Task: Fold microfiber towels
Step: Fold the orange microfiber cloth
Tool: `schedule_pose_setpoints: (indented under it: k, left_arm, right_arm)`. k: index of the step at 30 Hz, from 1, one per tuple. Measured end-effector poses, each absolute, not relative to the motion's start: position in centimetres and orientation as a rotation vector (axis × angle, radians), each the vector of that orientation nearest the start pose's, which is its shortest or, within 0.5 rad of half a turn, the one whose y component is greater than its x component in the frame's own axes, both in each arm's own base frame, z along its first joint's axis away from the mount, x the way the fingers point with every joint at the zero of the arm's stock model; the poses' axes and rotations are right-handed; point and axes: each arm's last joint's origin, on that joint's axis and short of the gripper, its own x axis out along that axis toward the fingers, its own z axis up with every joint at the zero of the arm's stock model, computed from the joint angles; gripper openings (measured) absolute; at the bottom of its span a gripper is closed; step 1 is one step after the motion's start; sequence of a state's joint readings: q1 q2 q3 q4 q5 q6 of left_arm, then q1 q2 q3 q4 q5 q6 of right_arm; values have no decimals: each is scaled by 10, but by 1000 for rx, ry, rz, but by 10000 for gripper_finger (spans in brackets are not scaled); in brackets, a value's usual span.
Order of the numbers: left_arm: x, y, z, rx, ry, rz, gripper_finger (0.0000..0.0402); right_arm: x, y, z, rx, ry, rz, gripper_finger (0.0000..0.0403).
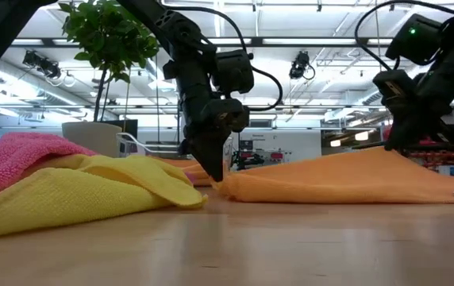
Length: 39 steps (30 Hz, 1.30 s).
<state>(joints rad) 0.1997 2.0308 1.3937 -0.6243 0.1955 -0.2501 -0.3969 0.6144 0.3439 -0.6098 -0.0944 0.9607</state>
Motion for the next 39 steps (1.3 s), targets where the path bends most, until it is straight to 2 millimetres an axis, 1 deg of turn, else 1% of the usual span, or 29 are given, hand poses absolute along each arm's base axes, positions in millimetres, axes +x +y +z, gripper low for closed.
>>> schedule_pose_setpoints:
  k: [7,9,11,14,18,21,24,28,31,36,39]
  left_arm:
    - [392,72,151,-436,1239,137,13]
    - [392,72,151,-433,1239,134,8]
    - [393,72,151,-430,1235,132,7]
    - [393,72,151,-421,1231,107,10]
    - [396,70,153,-434,1196,11,7]
    - [398,68,153,-431,1181,1,9]
    - [398,69,154,-431,1176,0,9]
    - [398,70,154,-435,1175,5,7]
    - [398,70,154,-435,1175,5,10]
    - [398,70,154,-436,1175,6,7]
    - [398,70,154,-437,1175,6,10]
  right_arm:
    - [112,-51,185,1109,503,-657,3]
    - [110,-53,183,1113,496,-699,3]
    - [110,-56,178,1115,498,-737,3]
    - [110,-60,164,1124,507,-763,3]
    - [115,-64,153,1135,420,-754,3]
    - [118,-67,149,1086,376,-773,4]
    - [119,-70,148,1014,376,-813,13]
    - [121,-73,151,954,407,-770,37]
    - [122,-75,153,946,435,-731,67]
    - [130,-81,173,840,436,-690,131]
    - [137,-87,183,790,533,-692,162]
